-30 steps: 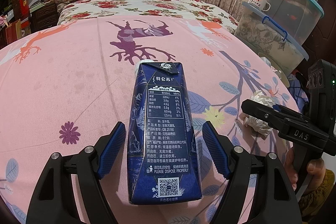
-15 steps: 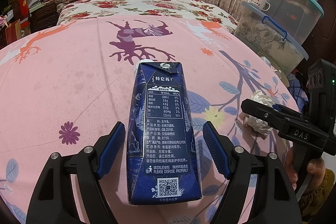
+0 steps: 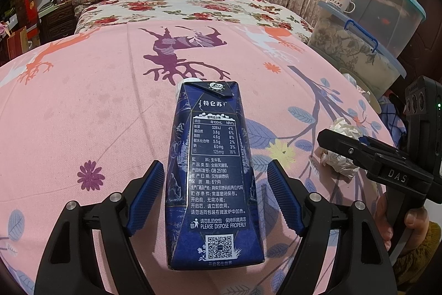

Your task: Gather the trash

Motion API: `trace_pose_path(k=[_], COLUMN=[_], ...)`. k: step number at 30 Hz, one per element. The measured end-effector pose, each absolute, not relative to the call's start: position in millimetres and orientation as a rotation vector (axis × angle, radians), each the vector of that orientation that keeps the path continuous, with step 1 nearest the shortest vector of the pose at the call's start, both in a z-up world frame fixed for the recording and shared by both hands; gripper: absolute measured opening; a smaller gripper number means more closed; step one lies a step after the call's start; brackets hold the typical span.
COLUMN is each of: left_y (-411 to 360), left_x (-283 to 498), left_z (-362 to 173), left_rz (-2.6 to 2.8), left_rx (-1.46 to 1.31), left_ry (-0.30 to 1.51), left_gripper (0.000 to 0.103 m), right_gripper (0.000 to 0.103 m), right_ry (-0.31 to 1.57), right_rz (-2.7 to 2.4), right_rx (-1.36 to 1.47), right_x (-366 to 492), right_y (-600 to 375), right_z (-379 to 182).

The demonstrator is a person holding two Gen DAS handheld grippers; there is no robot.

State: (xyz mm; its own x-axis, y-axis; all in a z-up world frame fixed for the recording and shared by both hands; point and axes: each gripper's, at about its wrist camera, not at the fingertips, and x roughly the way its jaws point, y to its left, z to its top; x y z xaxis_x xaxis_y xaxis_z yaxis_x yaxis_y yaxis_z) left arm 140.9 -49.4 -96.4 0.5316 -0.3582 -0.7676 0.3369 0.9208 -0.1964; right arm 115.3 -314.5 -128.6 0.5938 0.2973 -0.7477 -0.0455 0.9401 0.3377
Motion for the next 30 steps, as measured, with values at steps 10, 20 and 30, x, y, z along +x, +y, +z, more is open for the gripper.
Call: trace_pose_path(k=[10, 20, 30], left_y=[-49.8, -50.0, -50.4], left_x=[140.7, 140.8, 140.6], left_z=[-96.4, -96.2, -96.3], left_rz=[-0.414, -0.413, -0.413], left_rx=[-0.024, -0.024, -0.023], left_ry=[0.922, 0.922, 0.922], left_gripper=[0.074, 0.074, 0.074], right_gripper=[0.072, 0.072, 0.072], right_ry=[0.917, 0.917, 0.916], right_rz=[0.203, 0.203, 0.202], right_rx=[0.298, 0.299, 0.302], right_x=[116.0, 115.7, 116.8], right_y=[-314.8, -315.6, -315.3], right_z=[-128.8, -129.1, -129.4])
